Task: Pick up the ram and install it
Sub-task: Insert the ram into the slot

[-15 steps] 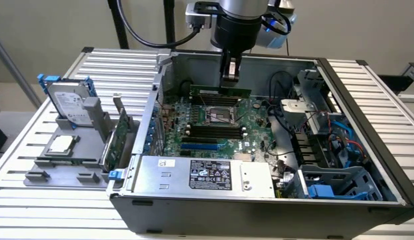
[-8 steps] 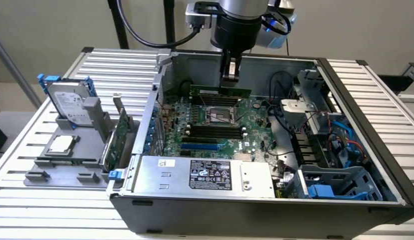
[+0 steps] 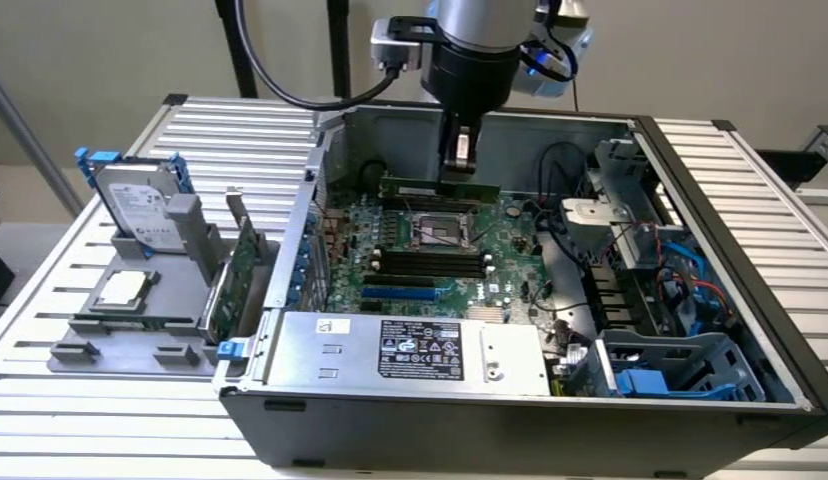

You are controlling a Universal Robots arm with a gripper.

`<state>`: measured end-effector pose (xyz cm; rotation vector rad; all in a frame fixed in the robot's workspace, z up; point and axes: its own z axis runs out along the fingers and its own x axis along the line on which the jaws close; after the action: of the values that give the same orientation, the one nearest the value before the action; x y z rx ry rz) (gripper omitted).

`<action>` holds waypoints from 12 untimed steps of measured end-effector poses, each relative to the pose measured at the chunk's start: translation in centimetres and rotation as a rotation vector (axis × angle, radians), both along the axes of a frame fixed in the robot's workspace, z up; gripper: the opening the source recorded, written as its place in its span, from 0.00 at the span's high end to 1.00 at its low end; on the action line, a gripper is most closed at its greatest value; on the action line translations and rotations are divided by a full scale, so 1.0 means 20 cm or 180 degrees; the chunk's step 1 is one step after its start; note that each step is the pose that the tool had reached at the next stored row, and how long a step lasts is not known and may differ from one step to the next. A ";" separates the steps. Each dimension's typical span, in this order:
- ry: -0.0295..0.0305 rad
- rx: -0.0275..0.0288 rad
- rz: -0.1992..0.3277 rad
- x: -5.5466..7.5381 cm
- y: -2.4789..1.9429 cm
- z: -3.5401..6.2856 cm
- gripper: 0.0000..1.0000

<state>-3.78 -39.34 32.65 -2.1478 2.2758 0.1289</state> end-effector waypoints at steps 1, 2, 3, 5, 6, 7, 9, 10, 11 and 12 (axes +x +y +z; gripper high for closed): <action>0.0000 0.0000 0.0002 0.00 0.000 -0.009 1.00; 0.0000 0.0000 0.0004 0.00 0.000 -0.018 1.00; 0.0000 0.0000 0.0005 0.00 0.000 -0.027 1.00; 0.0000 0.0000 0.0006 0.00 0.000 -0.045 1.00; 0.0000 0.0000 0.0006 0.00 0.000 -0.054 1.00; 0.0000 0.0000 0.0007 0.00 0.000 -0.063 1.00; 0.0000 0.0000 0.0007 0.00 0.000 -0.081 1.00; 0.0000 0.0000 0.0008 0.00 0.000 -0.090 1.00; 0.0000 0.0000 0.0008 0.00 -0.001 -0.099 1.00; 0.0000 0.0000 0.0008 0.00 -0.001 -0.108 1.00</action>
<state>-3.84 -39.37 30.49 -2.1507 2.2732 0.1288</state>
